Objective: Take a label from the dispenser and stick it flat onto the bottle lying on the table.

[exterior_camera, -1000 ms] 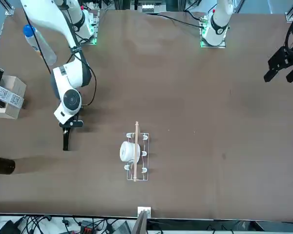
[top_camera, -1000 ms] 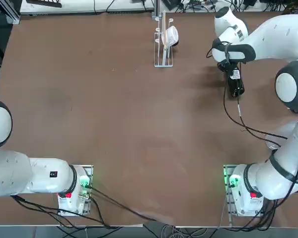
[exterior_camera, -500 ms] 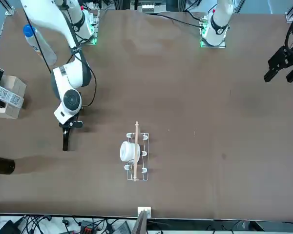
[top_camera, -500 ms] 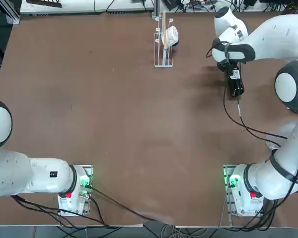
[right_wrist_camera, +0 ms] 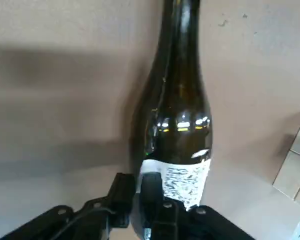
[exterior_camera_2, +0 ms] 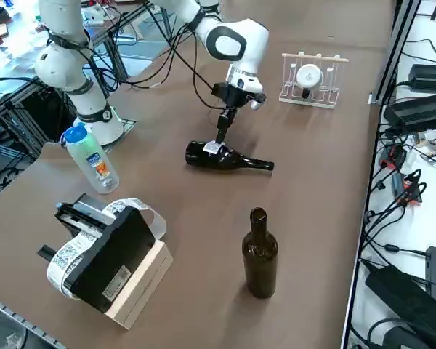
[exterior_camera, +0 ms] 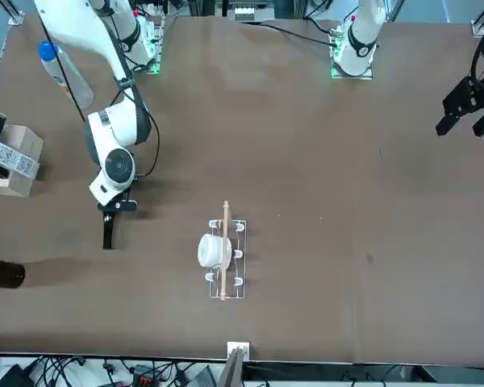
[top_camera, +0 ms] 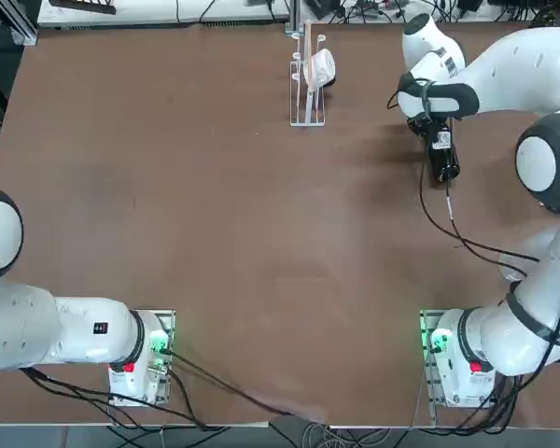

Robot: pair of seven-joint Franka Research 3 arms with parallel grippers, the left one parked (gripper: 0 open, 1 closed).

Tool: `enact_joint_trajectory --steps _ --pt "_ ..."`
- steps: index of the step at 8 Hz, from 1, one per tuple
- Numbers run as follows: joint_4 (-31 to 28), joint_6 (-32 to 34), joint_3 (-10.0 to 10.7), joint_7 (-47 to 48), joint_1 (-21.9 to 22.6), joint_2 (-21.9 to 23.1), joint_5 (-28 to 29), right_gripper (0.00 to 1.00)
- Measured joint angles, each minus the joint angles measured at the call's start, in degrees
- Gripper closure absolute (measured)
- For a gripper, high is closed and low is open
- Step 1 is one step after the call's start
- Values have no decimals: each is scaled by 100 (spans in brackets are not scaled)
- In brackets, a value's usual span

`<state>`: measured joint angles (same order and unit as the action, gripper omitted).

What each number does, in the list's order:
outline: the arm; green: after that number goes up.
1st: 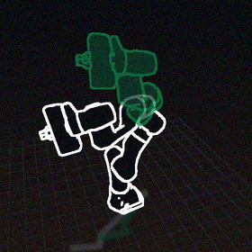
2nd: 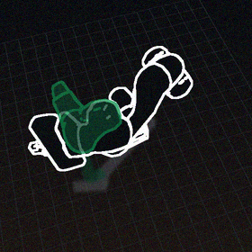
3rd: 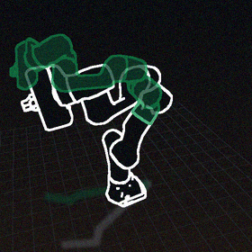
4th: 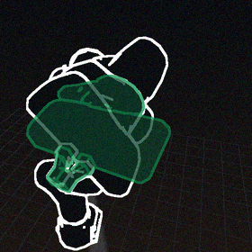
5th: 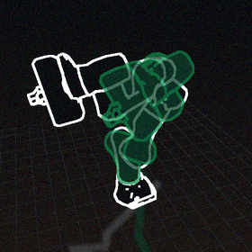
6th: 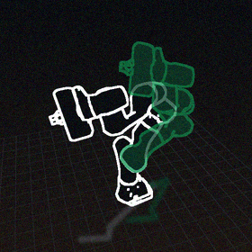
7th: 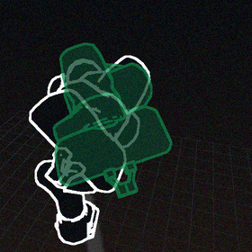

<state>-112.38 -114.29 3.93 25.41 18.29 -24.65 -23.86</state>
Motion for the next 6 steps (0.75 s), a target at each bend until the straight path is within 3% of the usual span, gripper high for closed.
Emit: enact_joint_trajectory --steps 6 --pt "1 -13 -1 3 0 -29 4 81"
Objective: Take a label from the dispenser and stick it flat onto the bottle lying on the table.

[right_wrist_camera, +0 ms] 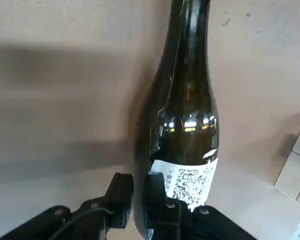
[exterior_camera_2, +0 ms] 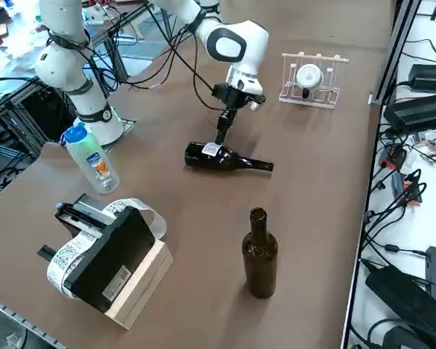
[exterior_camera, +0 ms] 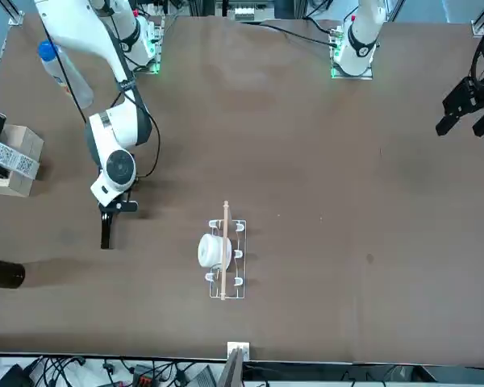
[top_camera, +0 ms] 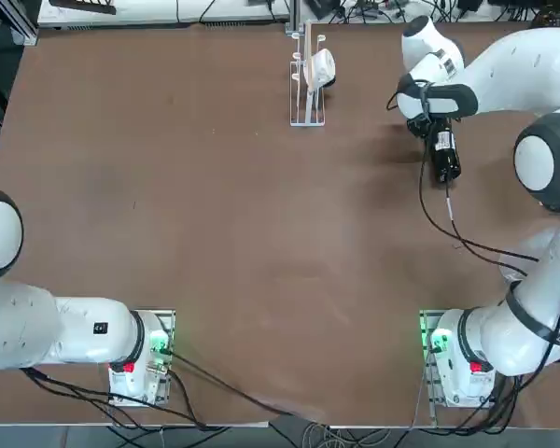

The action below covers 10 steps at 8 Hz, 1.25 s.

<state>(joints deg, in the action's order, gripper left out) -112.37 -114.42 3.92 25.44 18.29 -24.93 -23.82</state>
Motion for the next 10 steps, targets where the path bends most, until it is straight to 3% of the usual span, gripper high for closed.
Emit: enact_joint_trajectory --steps 10 --pt "221 22 -8 17 23 -162 15 81"
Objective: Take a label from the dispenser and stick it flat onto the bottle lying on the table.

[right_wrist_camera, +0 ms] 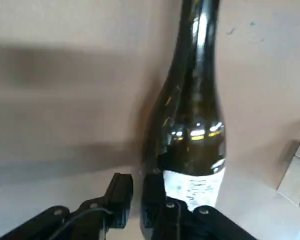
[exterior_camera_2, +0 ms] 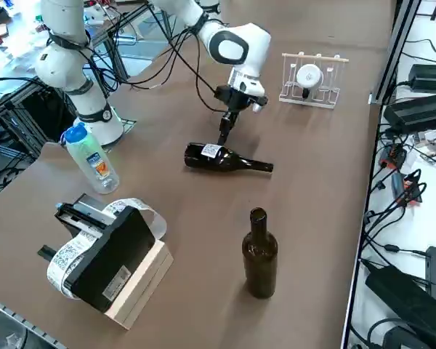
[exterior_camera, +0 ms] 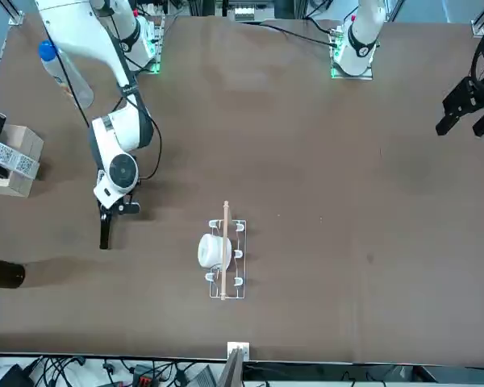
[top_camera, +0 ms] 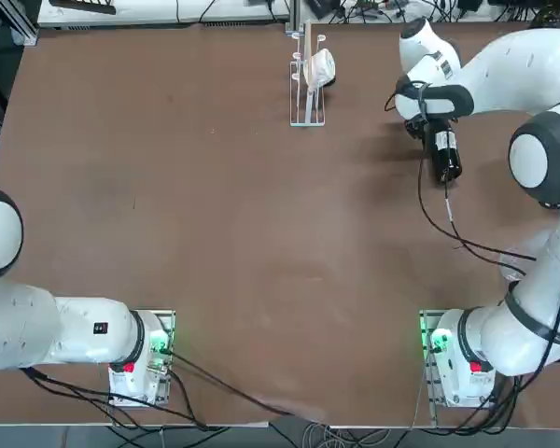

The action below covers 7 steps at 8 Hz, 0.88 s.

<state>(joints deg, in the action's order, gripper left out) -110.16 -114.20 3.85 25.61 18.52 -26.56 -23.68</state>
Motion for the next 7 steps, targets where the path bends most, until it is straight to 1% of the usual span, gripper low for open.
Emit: enact_joint_trajectory --steps 4,7 --pt "472 642 -9 0 72 23 47 81" --pt "566 903 -38 0 96 40 94 81"
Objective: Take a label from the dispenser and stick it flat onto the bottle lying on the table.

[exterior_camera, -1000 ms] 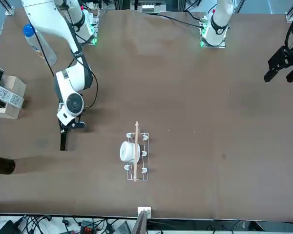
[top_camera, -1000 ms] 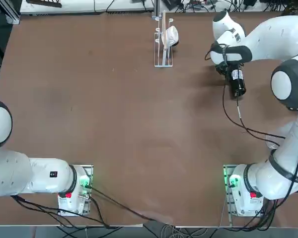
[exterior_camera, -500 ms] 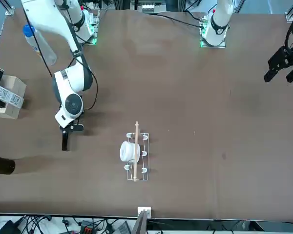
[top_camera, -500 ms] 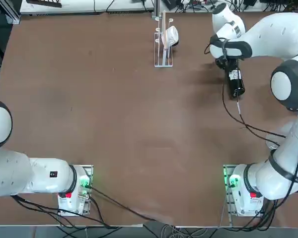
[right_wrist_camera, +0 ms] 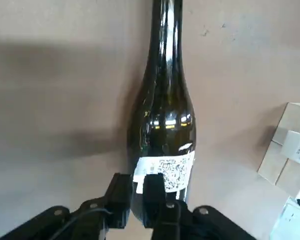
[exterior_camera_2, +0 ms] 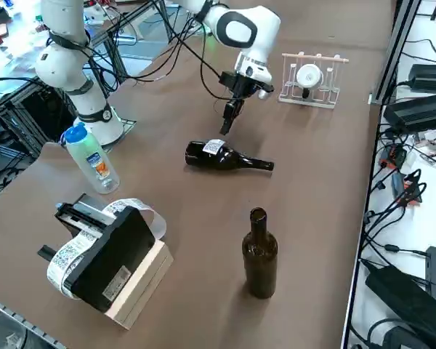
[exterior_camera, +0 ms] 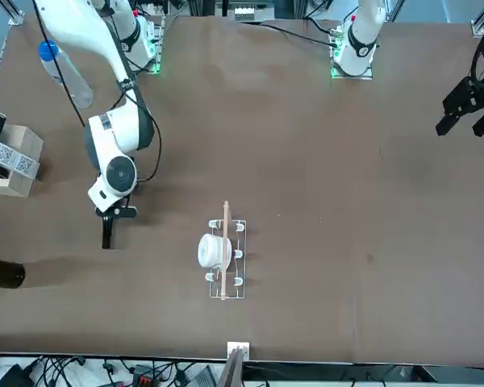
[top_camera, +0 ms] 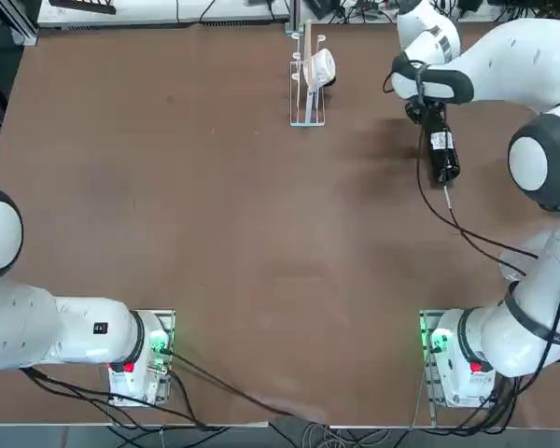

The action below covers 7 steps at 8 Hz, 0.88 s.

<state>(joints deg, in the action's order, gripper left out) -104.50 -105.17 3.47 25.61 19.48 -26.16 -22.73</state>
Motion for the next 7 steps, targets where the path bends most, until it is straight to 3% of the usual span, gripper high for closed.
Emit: enact_joint_trajectory --steps 7 --pt "-308 79 3 1 -48 -45 13 81"
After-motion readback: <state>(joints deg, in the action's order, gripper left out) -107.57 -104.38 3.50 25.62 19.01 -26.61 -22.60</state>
